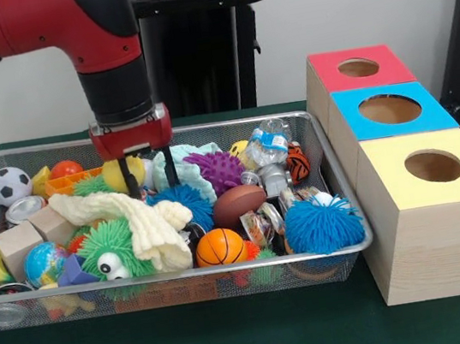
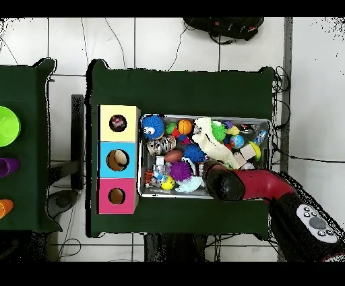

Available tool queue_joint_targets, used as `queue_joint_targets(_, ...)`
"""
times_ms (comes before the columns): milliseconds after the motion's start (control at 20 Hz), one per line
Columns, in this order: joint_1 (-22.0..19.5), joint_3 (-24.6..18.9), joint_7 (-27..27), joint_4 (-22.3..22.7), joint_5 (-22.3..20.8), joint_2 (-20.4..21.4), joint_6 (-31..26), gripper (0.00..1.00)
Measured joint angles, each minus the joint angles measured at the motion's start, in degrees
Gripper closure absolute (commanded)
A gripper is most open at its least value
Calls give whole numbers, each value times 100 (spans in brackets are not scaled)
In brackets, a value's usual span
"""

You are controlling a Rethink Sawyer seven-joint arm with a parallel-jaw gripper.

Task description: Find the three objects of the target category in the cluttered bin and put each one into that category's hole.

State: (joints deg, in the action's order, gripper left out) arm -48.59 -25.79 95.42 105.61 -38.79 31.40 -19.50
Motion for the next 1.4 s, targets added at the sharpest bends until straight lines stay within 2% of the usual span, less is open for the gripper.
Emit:
queue_joint_targets(400, 513, 263, 0, -562, -378, -572, 249, 0)
queue_joint_targets(850, 776, 550, 0, -655, -404, -610, 511, 0)
queue_joint_targets(1100, 797, 576, 0, -615, -397, -515, 508, 0)
queue_joint_targets(1400, 584, 503, 0, -201, 0, 227, -18, 0)
